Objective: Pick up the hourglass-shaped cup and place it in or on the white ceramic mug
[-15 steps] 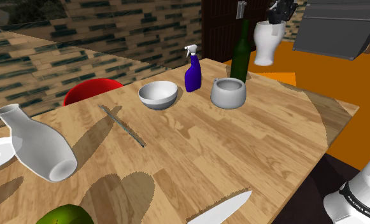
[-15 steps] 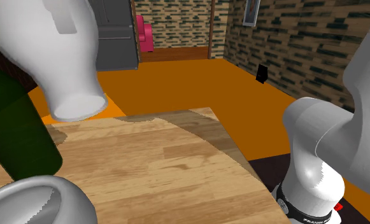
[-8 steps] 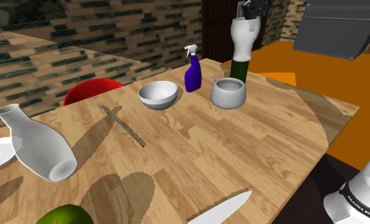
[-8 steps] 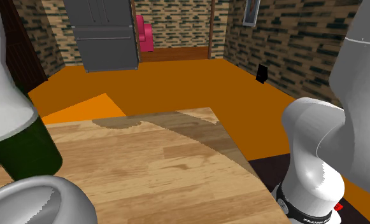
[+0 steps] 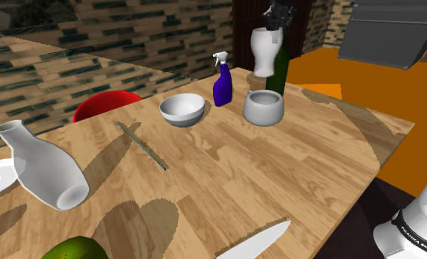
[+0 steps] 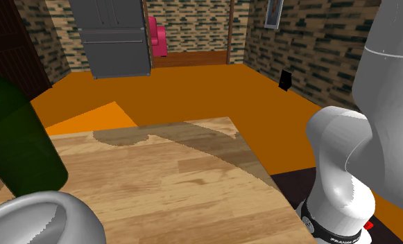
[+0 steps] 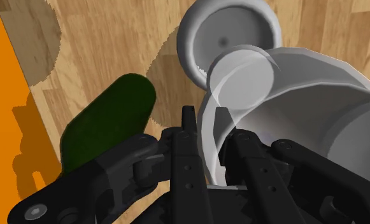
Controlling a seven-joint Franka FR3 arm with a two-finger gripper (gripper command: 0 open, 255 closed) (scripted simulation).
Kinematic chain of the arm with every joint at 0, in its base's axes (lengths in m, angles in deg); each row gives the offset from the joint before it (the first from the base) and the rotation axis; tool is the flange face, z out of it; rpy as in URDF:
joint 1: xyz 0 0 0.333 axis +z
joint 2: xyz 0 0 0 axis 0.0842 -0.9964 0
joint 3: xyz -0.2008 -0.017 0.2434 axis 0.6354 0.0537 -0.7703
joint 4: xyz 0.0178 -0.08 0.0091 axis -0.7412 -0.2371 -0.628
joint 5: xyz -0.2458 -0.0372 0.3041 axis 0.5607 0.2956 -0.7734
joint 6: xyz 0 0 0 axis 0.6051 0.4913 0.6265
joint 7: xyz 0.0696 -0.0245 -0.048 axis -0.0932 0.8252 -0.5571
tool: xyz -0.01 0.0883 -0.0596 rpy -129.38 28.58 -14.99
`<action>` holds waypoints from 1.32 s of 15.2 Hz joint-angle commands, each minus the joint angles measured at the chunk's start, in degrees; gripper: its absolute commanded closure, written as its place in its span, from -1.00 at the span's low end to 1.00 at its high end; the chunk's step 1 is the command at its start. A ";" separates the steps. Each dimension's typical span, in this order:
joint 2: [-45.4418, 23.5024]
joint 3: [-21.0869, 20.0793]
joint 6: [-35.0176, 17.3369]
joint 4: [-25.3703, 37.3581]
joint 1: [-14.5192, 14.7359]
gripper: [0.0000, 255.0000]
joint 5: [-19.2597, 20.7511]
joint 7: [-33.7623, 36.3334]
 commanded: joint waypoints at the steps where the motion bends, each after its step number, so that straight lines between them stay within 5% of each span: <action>1: 1.49 -0.01 -2.39 -3.80 0.09 1.00 0.15 0.05; 15: 7.12 -0.19 -15.63 -22.66 0.46 1.00 0.68 0.67; 20: 7.18 -0.19 -15.85 -22.94 0.47 1.00 0.69 0.68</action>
